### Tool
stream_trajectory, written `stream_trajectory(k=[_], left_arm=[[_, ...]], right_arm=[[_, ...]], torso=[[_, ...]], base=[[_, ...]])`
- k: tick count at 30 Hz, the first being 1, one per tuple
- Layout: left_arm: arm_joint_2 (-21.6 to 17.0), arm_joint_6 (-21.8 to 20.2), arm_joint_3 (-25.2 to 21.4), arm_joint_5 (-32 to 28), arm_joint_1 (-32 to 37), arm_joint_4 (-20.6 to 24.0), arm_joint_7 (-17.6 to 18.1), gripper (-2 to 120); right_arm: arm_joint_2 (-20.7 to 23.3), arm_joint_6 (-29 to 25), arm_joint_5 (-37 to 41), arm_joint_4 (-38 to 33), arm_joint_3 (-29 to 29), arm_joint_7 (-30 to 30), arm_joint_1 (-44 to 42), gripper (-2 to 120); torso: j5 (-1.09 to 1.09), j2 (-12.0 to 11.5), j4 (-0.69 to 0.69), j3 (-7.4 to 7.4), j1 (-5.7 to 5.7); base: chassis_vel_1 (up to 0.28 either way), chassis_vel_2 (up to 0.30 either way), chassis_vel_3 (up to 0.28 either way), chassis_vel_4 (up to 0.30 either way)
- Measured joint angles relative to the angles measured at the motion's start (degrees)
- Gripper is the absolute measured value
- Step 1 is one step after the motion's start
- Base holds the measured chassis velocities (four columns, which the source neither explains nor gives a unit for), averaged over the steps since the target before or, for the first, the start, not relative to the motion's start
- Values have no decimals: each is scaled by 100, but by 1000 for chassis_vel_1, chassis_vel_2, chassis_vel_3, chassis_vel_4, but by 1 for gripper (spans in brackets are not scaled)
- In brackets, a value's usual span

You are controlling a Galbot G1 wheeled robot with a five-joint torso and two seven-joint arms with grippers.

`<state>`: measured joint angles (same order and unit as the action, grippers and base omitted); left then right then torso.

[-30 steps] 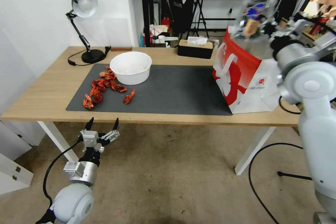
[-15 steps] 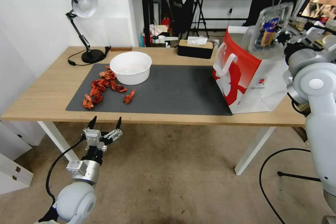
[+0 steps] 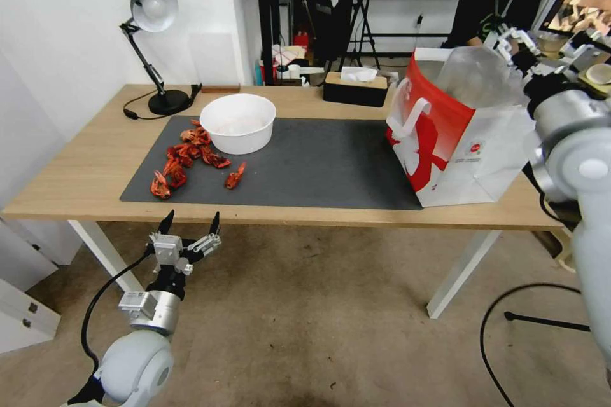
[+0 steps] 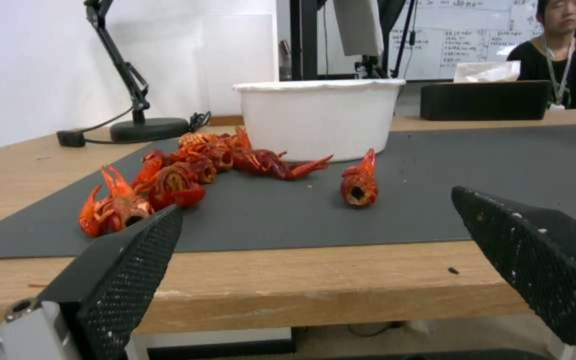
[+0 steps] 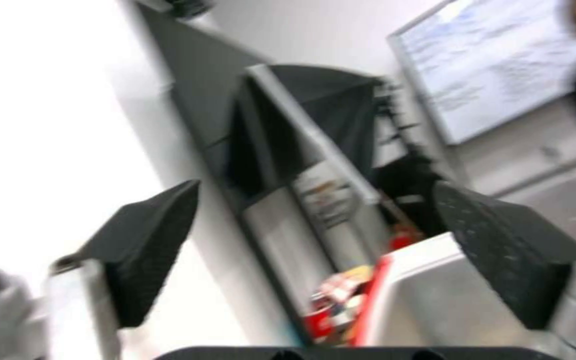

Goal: Close the takeout container lid, then place the container into the takeout bag.

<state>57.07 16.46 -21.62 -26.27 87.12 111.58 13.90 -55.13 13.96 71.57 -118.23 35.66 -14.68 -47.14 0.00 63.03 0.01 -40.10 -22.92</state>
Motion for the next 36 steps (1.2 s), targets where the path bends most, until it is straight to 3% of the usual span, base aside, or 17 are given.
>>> stream_trajectory(k=[6,8,10,11,14,15,18,21,29,36], left_arm=[[16,5,-3,0,2,2,1,100],[19,5,-1,0,-2,10,3,100],[20,6,-2,0,-2,13,3,100],[26,6,-5,-1,-1,14,6,100],[61,6,-9,0,-1,21,9,100],[61,6,-9,0,-1,21,9,100],[98,2,-12,1,11,32,12,100],[110,-1,-20,1,17,32,15,100],[164,-7,-20,0,18,5,18,100],[175,-12,-15,-1,26,-11,20,100]], right_arm=[[108,-194,-565,-548,-96,945,-854,100],[124,-277,-1536,-835,-204,1299,-1398,100],[123,-322,-1847,-901,-250,1347,-1556,100],[102,-391,-2385,-1032,-354,1346,-1818,100],[-122,-498,-3723,-1285,-628,1058,-2471,100],[-122,-498,-3723,-1285,-628,1058,-2471,100],[-468,-751,-4914,-1374,-886,645,-3096,100],[-680,-1069,-5513,-1372,-1019,389,-3508,100],[-1280,-2072,-6578,-999,-1470,-290,-4523,100],[-1454,-2387,-6872,-653,-1629,-510,-4814,100]], torso=[[1,0,-1,0,2],[-1,0,0,0,1],[-1,0,-1,0,1],[1,0,-2,0,1],[0,0,0,0,1],[0,0,0,0,1],[0,0,0,0,1],[-1,0,-1,0,1],[0,0,-1,0,2],[0,0,-1,0,1]], base=[[0,0,0,0],[0,0,0,0],[0,0,0,0],[0,0,0,0],[0,0,0,0],[0,0,0,0],[0,0,0,0],[0,0,0,0],[0,0,0,0],[0,0,0,0]])
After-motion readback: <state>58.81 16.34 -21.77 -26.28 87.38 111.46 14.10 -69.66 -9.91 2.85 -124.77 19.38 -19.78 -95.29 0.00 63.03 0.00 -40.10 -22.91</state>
